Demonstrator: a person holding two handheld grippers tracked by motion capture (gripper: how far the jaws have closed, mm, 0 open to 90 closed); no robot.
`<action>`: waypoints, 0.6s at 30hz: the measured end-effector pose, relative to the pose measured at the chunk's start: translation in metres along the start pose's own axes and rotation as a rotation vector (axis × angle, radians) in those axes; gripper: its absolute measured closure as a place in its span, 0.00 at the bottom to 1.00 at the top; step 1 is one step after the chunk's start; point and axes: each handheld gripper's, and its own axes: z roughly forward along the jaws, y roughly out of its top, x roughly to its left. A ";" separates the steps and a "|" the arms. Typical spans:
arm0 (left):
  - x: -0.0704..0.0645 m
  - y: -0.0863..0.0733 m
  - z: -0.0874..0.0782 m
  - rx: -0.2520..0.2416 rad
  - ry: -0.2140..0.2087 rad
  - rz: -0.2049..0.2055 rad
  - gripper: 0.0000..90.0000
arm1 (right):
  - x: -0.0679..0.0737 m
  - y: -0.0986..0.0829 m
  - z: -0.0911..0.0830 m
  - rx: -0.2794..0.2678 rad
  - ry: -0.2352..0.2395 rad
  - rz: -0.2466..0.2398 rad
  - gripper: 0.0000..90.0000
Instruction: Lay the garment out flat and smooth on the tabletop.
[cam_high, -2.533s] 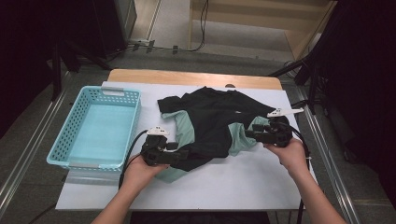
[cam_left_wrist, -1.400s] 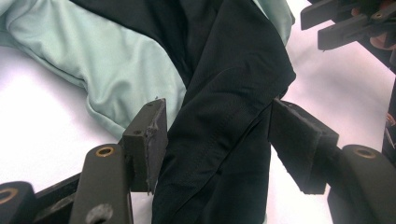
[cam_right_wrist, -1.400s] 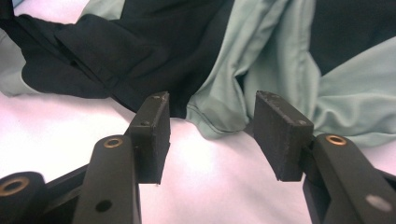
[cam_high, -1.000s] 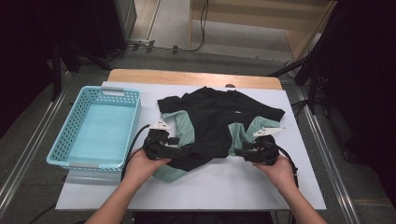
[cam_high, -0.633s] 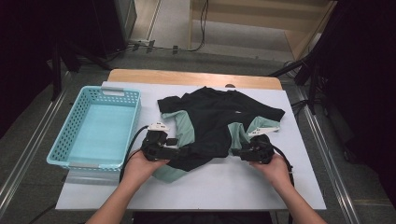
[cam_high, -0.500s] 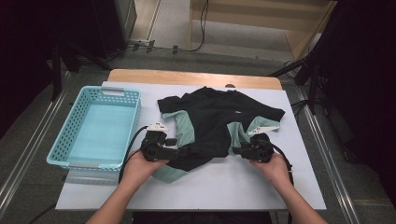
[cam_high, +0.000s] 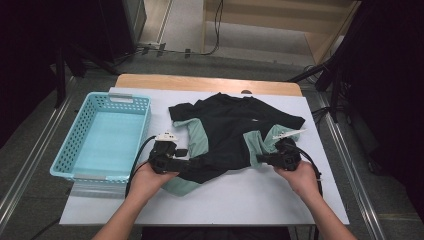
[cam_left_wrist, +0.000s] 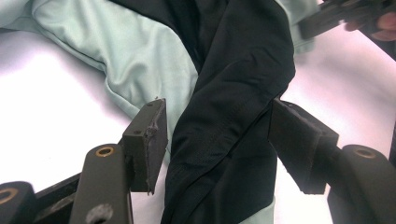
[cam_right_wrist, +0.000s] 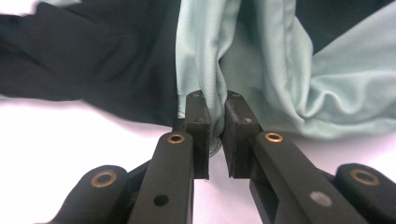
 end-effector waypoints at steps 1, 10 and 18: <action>-0.001 0.000 0.000 0.000 0.002 0.003 0.43 | 0.001 -0.001 -0.003 0.002 0.005 0.010 0.88; -0.007 0.000 0.001 -0.001 -0.004 0.036 0.43 | 0.002 -0.014 -0.027 0.006 0.036 0.036 0.88; -0.013 0.001 0.005 0.005 -0.021 0.067 0.43 | 0.001 -0.032 -0.038 0.011 0.025 0.041 0.88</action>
